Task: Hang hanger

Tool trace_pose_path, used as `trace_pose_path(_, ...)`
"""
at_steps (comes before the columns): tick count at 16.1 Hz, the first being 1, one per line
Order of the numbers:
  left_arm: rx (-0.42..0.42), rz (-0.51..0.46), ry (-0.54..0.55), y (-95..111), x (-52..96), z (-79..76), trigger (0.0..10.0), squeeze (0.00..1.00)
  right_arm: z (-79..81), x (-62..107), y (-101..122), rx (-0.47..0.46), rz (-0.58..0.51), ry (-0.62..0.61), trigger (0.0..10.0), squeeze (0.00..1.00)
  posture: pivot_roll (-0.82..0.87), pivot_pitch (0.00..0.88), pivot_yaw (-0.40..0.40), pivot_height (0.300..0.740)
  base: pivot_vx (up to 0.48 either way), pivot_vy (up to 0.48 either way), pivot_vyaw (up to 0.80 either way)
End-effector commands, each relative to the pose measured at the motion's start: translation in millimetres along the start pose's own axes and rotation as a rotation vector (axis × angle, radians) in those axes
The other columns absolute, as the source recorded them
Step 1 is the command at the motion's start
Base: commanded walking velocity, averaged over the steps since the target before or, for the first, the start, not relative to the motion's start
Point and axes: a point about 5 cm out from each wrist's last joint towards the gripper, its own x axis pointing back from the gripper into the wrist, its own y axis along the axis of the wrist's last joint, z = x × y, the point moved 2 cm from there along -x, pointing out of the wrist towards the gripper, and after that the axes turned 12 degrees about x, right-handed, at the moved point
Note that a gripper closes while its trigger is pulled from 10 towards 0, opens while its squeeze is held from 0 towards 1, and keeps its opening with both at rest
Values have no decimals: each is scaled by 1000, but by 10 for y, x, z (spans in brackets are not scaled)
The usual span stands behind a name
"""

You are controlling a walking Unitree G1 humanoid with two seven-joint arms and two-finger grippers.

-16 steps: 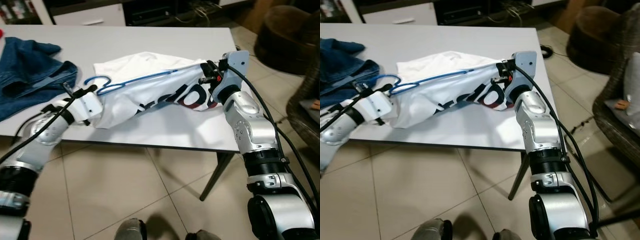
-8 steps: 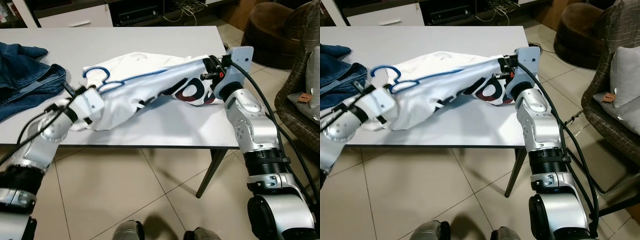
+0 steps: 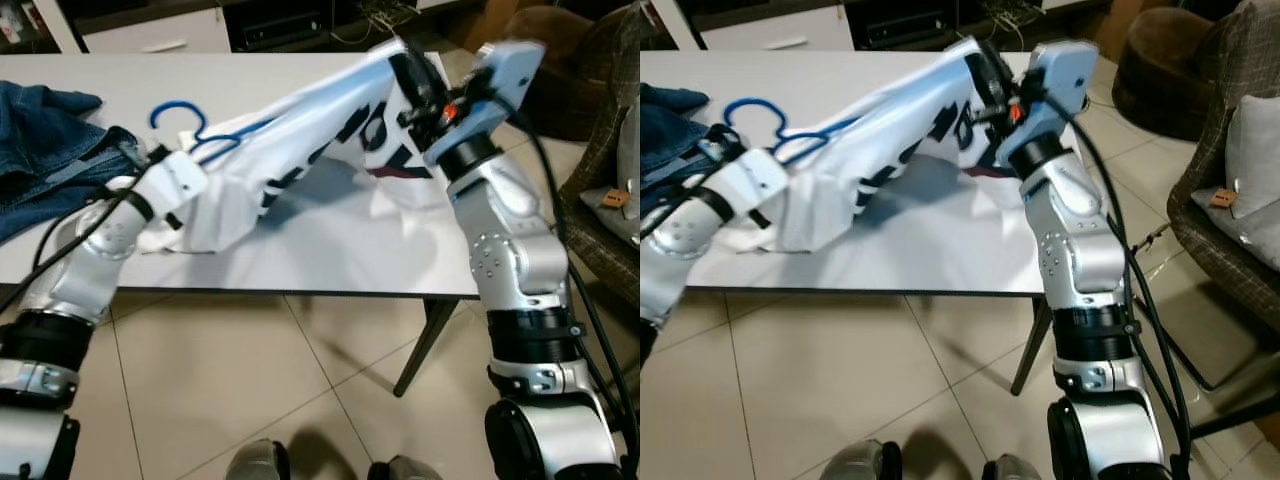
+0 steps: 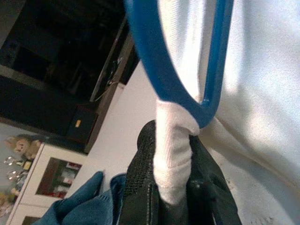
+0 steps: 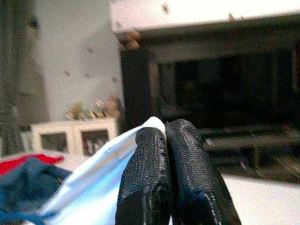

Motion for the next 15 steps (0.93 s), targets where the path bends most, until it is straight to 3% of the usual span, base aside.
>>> trace_pose_path(1, 0, 60, -5, -92, 6, 5, 10000, 0, -16, 0, 232, 5, -108, 9, 0, 0, -62, 57, 60, 740, 0, 0, 0)
trace_pose_path(5, 31, 9, 48, 132, -116, 42, 10000, 0, 435, 119, 328, -31, -153, 301, 0, 0, -57, 52, 63, 740, 0, 0, 0)
trace_pose_path(6, 39, -2, 66, 166, -131, 63, 10000, 0, 503, 150, 317, -35, -144, 349, 0, 0, -57, 52, 63, 740, 0, 0, 0)
trace_pose_path(7, 74, -58, 109, 292, -154, 119, 10000, 0, 643, 247, 156, -18, -60, 439, 0, 0, -57, 52, 63, 740, 0, 0, 0)
trace_pose_path(10, 128, -133, 71, 467, -150, 88, 10000, 0, 678, 271, -227, 110, 100, 372, 0, 0, -65, 52, 65, 740, 0, 0, 0)
trace_pose_path(12, 113, -120, 48, 460, -150, 66, 10000, 0, 589, 196, -201, 196, 81, 248, 0, 0, -61, 53, 70, 740, 0, 0, 0)
trace_pose_path(13, 109, -115, 46, 445, -148, 60, 10000, 0, 535, 162, -171, 190, 75, 208, 0, 0, -60, 51, 70, 740, 0, 0, 0)
trace_pose_path(15, 110, -108, 50, 420, -139, 69, 10000, 0, 539, 159, -172, 191, 83, 232, 0, 0, -59, 48, 71, 740, 0, 0, 0)
